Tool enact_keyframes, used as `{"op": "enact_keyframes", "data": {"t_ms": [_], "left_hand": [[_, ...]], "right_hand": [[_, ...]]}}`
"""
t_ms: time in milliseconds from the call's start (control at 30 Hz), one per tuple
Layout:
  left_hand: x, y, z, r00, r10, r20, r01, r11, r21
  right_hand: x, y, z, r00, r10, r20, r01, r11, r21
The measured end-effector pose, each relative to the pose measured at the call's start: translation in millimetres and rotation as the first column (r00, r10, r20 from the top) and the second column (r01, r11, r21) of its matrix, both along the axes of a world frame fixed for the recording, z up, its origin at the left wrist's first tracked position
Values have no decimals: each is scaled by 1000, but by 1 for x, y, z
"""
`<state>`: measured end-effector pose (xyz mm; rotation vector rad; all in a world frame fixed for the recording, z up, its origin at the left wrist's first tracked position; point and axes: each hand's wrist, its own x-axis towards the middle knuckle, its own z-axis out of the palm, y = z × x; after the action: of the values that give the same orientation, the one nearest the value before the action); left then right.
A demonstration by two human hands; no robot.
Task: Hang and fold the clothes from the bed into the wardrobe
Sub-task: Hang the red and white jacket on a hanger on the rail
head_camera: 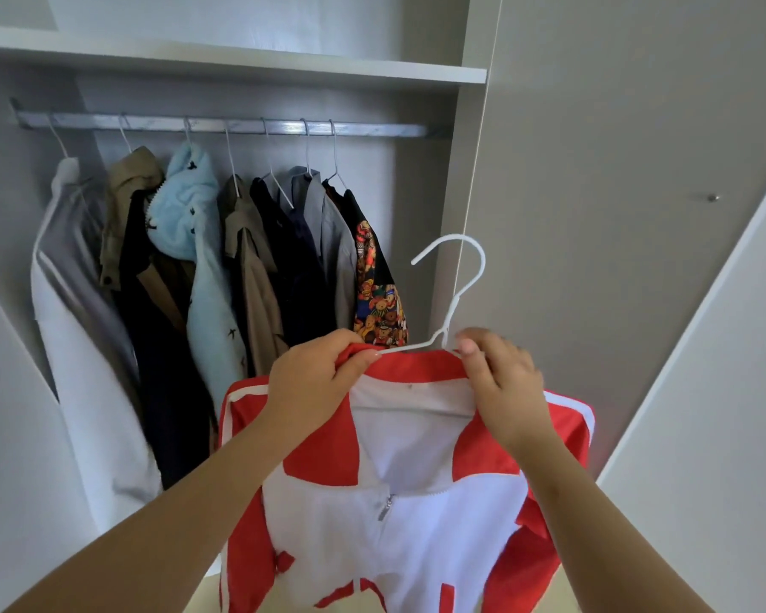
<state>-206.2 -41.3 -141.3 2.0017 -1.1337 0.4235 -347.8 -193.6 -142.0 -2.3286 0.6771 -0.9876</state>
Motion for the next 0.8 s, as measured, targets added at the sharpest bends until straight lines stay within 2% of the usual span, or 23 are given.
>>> {"op": "enact_keyframes", "data": {"t_ms": [33, 100, 300, 367, 467, 667, 800], "left_hand": [[-2, -3, -1, 1000, -3, -18, 3, 1000, -5], [-3, -9, -2, 998, -34, -50, 35, 999, 1], [-1, -28, -6, 968, -195, -158, 227, 949, 220], [-1, -34, -10, 962, -203, -180, 233, 960, 158], [0, -40, -18, 956, -143, -256, 144, 989, -15], [5, -56, -29, 940, -71, -333, 60, 997, -45], [8, -66, -29, 923, -57, -380, 12, 993, -119]], "right_hand": [[-1, 0, 1, 995, 68, -73, -71, 997, -42], [-3, -6, 3, 976, 82, -199, -89, 996, -27], [-15, -28, -15, 957, 48, -286, 3, 984, 177], [-19, -35, -22, 937, 30, -347, 57, 970, 238], [-27, -47, -32, 933, -11, -358, 161, 905, 393], [-41, -61, -32, 940, -82, -331, 268, 778, 568], [-38, -68, -29, 965, -96, -245, 244, 671, 701]]}}
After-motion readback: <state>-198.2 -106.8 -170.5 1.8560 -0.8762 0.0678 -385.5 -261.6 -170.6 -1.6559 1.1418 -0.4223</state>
